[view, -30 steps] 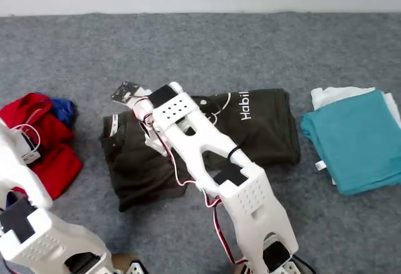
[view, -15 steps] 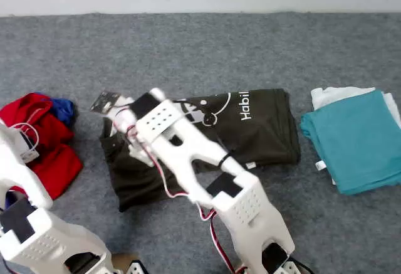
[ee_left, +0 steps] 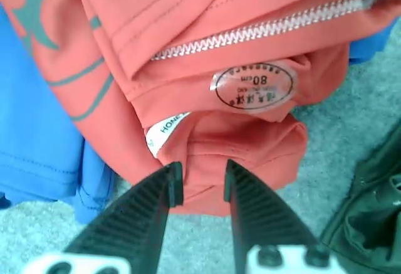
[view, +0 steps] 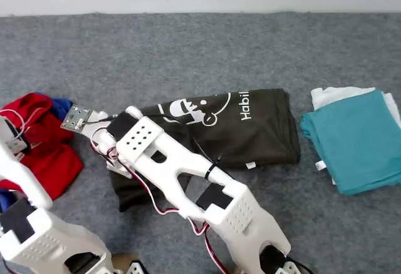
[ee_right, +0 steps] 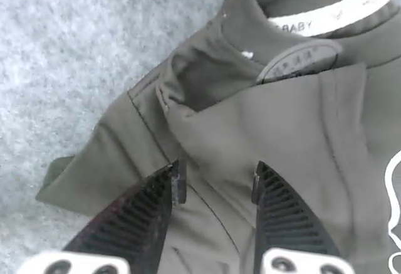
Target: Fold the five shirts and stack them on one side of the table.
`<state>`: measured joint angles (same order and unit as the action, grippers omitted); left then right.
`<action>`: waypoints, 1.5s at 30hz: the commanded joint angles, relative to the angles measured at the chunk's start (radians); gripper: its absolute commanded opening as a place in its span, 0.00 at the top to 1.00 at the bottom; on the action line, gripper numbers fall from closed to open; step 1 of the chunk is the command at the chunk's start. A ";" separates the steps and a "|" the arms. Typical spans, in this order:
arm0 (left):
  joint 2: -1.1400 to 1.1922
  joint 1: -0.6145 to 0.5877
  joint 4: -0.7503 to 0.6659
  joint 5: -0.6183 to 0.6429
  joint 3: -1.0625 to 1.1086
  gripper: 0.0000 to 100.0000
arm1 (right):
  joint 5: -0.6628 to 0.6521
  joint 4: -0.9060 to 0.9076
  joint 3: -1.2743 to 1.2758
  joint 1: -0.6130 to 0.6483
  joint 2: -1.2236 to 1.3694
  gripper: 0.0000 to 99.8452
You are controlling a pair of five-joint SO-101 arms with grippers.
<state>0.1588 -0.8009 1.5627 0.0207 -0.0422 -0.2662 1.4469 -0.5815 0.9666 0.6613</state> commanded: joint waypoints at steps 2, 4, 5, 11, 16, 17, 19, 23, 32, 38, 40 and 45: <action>-0.054 -0.005 0.006 0.000 -0.036 0.88 | 0.012 -0.016 -0.032 0.008 0.048 0.82; -0.054 -0.005 0.006 0.000 -0.036 0.88 | 0.012 -0.035 -0.032 0.008 0.090 0.82; -0.054 -0.005 0.006 0.000 -0.036 0.88 | 0.012 -0.048 -0.032 0.005 0.107 0.82; -0.052 -0.003 0.006 0.000 -0.035 0.88 | 0.005 -0.093 -0.032 0.002 0.154 0.88; -0.052 -0.002 0.006 0.000 -0.031 0.88 | 0.003 -0.084 -0.032 0.002 0.147 0.97; -0.052 -0.002 0.006 0.000 -0.031 0.88 | 0.003 -0.073 -0.034 0.002 0.145 0.98; -0.052 0.000 0.006 0.000 -0.031 0.88 | 0.003 -0.041 -0.055 0.010 0.143 0.99; -0.052 0.002 0.006 0.000 -0.031 0.88 | 0.008 0.036 -0.150 0.025 0.147 0.99; -0.052 0.002 0.006 0.000 -0.030 0.88 | 0.011 0.136 -0.244 0.076 0.150 0.99; -0.052 0.002 0.006 0.000 -0.030 0.88 | 0.006 0.125 -0.245 0.064 0.200 0.98; -0.051 0.002 0.006 0.000 -0.030 0.88 | 0.006 0.128 -0.245 0.053 0.220 0.95; -0.046 0.002 0.006 0.000 -0.030 0.88 | 0.005 0.171 -0.247 0.028 0.209 0.80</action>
<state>0.1588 -0.8009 1.5627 0.0207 -0.0422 -0.2662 1.5850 -0.7917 1.0203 0.8930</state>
